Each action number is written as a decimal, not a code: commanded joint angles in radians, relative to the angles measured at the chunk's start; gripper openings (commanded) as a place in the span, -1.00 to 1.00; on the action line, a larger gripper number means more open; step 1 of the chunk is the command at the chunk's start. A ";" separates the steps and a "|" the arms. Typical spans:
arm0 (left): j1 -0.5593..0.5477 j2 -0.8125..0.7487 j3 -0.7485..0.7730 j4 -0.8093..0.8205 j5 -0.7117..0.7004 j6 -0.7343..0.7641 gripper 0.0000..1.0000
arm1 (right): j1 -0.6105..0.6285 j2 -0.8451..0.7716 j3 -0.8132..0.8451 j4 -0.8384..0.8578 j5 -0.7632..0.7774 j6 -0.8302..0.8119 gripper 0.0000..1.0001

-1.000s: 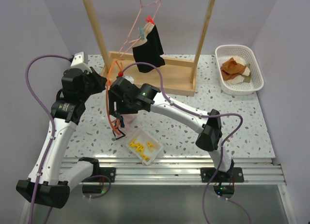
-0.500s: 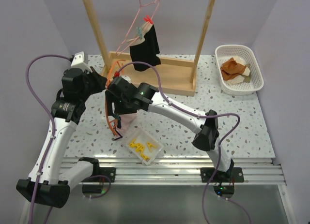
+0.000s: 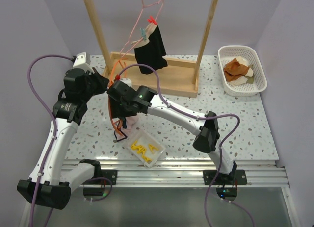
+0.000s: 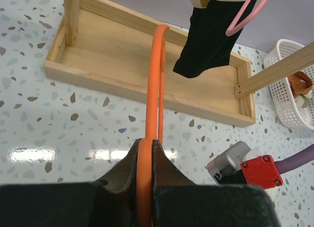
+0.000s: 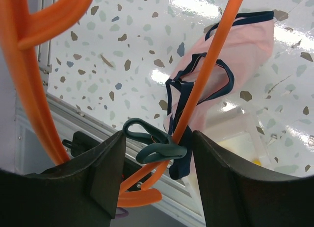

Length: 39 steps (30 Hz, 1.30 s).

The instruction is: Remove the underwear clipped to the hanger

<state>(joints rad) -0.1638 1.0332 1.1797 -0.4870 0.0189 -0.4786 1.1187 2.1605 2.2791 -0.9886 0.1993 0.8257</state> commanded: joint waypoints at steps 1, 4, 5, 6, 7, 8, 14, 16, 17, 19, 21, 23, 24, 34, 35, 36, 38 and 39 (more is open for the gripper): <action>0.006 -0.009 0.020 0.036 -0.005 0.015 -1.00 | -0.014 -0.057 -0.006 -0.039 0.074 -0.007 0.17; 0.006 -0.009 0.018 0.033 -0.016 0.021 -1.00 | -0.017 -0.082 -0.024 -0.042 0.078 -0.007 -0.04; 0.006 -0.010 0.018 0.033 -0.016 0.023 -1.00 | -0.019 -0.091 -0.044 -0.038 0.078 -0.008 -0.09; 0.006 -0.010 0.017 0.030 -0.016 0.024 -1.00 | -0.020 -0.100 -0.050 -0.035 0.078 -0.008 -0.23; 0.006 -0.010 0.018 0.030 -0.016 0.029 -1.00 | -0.022 -0.114 -0.058 -0.035 0.078 -0.007 -0.28; 0.006 -0.009 0.020 0.030 -0.039 0.031 -1.00 | -0.022 -0.122 -0.069 -0.035 0.078 -0.008 -0.31; 0.006 -0.005 0.024 0.024 -0.043 0.052 -1.00 | -0.031 -0.160 -0.090 -0.035 0.089 -0.017 -0.53; 0.006 -0.004 0.024 0.019 -0.039 0.060 -1.00 | -0.037 -0.169 -0.098 -0.019 0.083 -0.017 -0.72; 0.006 -0.004 0.024 0.018 -0.039 0.060 -1.00 | -0.039 -0.178 -0.108 -0.013 0.084 -0.017 -0.80; 0.006 -0.007 0.021 0.011 -0.037 0.058 -1.00 | -0.042 -0.185 -0.116 0.001 0.084 -0.020 -0.85; 0.006 -0.013 0.018 0.013 -0.033 0.055 -1.00 | -0.046 -0.183 -0.127 0.002 0.081 -0.020 -1.00; 0.006 -0.015 0.021 0.011 -0.034 0.054 -1.00 | -0.051 -0.182 -0.138 0.002 0.083 -0.019 -1.00; 0.006 -0.016 0.023 0.010 -0.031 0.051 -1.00 | -0.053 -0.188 -0.147 0.014 0.075 -0.017 -1.00; 0.006 0.008 0.029 0.010 0.094 0.037 -1.00 | -0.079 -0.241 -0.285 0.294 0.006 0.032 -1.00; 0.004 0.010 0.031 -0.002 0.098 0.037 -1.00 | -0.077 -0.240 -0.282 0.301 0.017 0.029 -1.00; 0.006 0.011 0.034 -0.008 0.104 0.037 -1.00 | -0.079 -0.238 -0.276 0.318 0.023 0.029 -1.00; 0.006 0.013 0.035 -0.018 0.118 0.037 -1.00 | -0.086 -0.222 -0.260 0.327 0.029 0.027 -1.00; 0.006 0.013 0.035 -0.024 0.119 0.035 -1.00 | -0.089 -0.217 -0.254 0.326 0.035 0.027 -1.00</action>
<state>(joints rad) -0.1627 1.0454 1.1816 -0.4881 0.0715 -0.4526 1.0496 1.9717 1.9865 -0.7673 0.1741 0.8482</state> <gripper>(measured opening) 0.051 0.087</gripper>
